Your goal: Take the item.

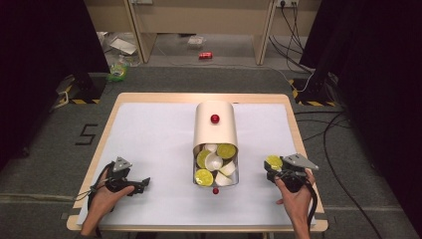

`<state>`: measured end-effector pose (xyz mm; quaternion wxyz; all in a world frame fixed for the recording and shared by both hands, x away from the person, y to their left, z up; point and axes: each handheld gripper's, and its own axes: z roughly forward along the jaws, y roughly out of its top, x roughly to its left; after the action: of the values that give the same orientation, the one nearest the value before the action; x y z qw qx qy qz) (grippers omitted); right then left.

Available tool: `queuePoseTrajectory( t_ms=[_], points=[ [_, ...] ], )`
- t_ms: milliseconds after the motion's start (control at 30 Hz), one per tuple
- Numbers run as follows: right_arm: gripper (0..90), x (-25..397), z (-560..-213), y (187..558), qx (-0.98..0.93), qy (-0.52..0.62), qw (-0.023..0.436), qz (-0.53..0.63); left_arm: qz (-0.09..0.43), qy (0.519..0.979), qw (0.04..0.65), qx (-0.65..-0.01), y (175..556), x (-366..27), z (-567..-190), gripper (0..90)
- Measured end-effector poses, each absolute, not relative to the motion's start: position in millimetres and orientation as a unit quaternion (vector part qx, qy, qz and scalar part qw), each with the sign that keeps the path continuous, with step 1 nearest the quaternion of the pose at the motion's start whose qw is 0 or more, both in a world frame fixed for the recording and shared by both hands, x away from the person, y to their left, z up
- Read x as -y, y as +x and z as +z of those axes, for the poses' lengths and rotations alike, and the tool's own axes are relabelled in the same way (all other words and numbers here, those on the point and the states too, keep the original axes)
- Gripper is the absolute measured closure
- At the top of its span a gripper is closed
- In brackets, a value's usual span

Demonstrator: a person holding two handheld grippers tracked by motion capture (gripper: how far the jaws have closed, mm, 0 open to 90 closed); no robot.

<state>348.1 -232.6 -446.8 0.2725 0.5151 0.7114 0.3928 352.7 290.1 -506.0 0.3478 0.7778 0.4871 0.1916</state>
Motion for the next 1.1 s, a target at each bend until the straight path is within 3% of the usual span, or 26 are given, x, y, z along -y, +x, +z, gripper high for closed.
queuePoseTrajectory(
  t_ms=[1100],
  points=[
    [38.2,237.2,-472.8,356.0,-0.726,0.528,0.264,0.353,0.192,0.779,0.347,-0.486,352.7,-290.2,-505.9,0.0]
  ],
)
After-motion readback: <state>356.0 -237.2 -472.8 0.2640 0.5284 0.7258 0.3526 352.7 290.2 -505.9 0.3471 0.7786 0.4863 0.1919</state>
